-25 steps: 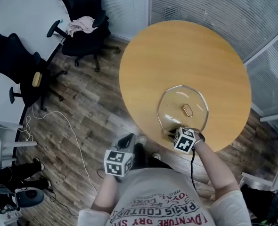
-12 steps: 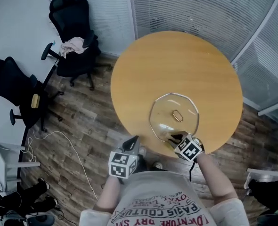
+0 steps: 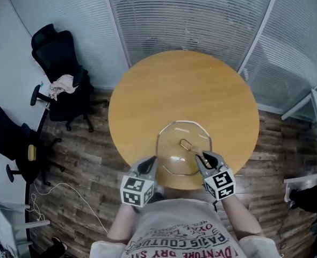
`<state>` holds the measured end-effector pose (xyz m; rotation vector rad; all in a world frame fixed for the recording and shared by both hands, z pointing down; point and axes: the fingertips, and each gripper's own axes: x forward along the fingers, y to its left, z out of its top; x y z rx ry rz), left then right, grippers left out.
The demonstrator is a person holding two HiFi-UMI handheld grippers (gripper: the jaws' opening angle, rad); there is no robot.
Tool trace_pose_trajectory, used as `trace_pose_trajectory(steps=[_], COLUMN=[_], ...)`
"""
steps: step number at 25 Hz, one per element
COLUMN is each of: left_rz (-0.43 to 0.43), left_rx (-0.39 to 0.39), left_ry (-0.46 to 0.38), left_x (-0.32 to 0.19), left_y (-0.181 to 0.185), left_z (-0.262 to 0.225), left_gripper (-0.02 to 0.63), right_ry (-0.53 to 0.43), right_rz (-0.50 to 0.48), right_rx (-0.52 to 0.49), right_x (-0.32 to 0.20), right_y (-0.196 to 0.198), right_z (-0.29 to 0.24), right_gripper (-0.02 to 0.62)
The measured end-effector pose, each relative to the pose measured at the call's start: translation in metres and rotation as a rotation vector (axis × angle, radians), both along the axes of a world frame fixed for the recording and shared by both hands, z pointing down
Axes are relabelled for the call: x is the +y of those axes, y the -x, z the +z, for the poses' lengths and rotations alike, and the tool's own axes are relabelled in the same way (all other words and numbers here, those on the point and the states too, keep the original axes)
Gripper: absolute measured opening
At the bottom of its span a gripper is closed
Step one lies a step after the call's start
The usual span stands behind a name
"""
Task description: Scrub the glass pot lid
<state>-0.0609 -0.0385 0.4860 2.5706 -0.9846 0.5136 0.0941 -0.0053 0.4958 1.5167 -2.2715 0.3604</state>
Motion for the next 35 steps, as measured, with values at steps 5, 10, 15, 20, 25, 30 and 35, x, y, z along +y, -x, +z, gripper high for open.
trace_pose_trajectory(steps=[5,10,15,20,25,30,35], left_rz=[0.074,0.11,0.165,0.177,0.169,0.158,0.143], left_rx=[0.053,0.143,0.183,0.178,0.196,0.191,0.171], left_ry=[-0.059,-0.131,-0.2,-0.199,-0.209,-0.202,-0.194], left_x=[-0.021,-0.024,-0.02,-0.021,-0.023,-0.025,-0.024], left_y=[-0.019,-0.043,-0.058,-0.062,-0.064,-0.068,-0.073], left_z=[-0.028,-0.062,-0.078,-0.073,-0.078,-0.079,-0.077], left_gripper=[0.008,0.008,0.008,0.008,0.008,0.008,0.008], right_ry=[-0.167,-0.228,-0.236,-0.216,-0.245,-0.23,-0.238], right_rz=[0.145,0.228,0.253,0.251,0.227,0.238,0.246], right_rx=[-0.025,-0.054,-0.086,-0.08,-0.053,-0.048,-0.054], right_x=[-0.005,0.005,0.008,0.004,0.002,0.001,0.003], right_y=[-0.015,-0.032,-0.039,-0.041,-0.039,-0.042,-0.048], right_z=[-0.041,-0.065,-0.07,-0.066,-0.072,-0.069,-0.071], right_gripper=[0.064,0.063,0.061,0.061,0.061,0.061,0.061])
